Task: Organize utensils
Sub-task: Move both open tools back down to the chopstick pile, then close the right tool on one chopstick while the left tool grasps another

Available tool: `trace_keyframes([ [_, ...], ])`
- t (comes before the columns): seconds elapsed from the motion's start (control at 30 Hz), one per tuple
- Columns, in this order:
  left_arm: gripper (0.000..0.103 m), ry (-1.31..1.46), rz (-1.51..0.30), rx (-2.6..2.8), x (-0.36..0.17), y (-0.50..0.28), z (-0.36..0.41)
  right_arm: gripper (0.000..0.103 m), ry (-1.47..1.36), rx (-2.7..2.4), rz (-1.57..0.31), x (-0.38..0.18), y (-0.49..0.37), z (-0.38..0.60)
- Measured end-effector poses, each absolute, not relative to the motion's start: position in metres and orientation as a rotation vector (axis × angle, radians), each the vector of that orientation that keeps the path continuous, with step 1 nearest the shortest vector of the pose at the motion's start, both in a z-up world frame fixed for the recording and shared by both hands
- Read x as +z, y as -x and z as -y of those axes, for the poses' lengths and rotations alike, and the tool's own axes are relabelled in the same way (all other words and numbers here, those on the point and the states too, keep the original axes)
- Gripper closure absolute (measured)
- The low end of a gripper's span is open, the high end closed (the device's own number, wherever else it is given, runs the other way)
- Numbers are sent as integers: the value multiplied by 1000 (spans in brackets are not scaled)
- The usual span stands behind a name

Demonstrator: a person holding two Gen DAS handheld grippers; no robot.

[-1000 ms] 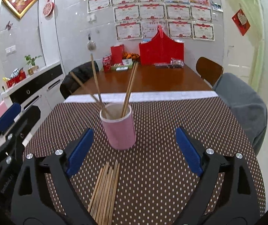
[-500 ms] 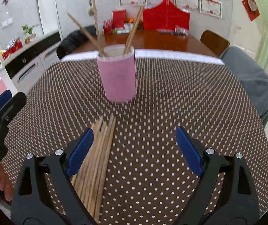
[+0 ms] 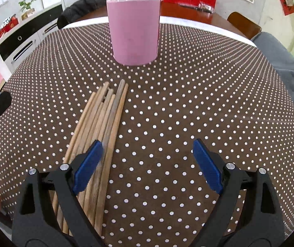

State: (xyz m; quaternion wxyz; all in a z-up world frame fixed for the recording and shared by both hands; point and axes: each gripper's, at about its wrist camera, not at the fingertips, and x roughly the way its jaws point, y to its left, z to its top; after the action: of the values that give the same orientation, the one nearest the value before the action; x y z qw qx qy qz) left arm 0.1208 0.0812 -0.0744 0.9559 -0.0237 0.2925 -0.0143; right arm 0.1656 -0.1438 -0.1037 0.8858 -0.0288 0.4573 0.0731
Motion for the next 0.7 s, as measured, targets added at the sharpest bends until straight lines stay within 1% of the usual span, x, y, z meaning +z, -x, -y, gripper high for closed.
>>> trace_keyframes([
  [0.23,33,41,-610,-53,-76,-121,-80,13,53,124,-951,-103,-173,152],
  [0.3,33,36,-617,-60,-78,-122,-79,11,53,129,-956,-105,-174,153],
  [0.37,33,35,-626,-63,-77,-124,-77,6,55,113,-953,-106,-176,154],
  [0.6,33,50,-652,-81,-77,-130,-73,6,84,97,-990,-110,-195,153],
  [0.7,33,48,-656,-88,-78,-130,-70,6,128,82,-946,-109,-198,150],
])
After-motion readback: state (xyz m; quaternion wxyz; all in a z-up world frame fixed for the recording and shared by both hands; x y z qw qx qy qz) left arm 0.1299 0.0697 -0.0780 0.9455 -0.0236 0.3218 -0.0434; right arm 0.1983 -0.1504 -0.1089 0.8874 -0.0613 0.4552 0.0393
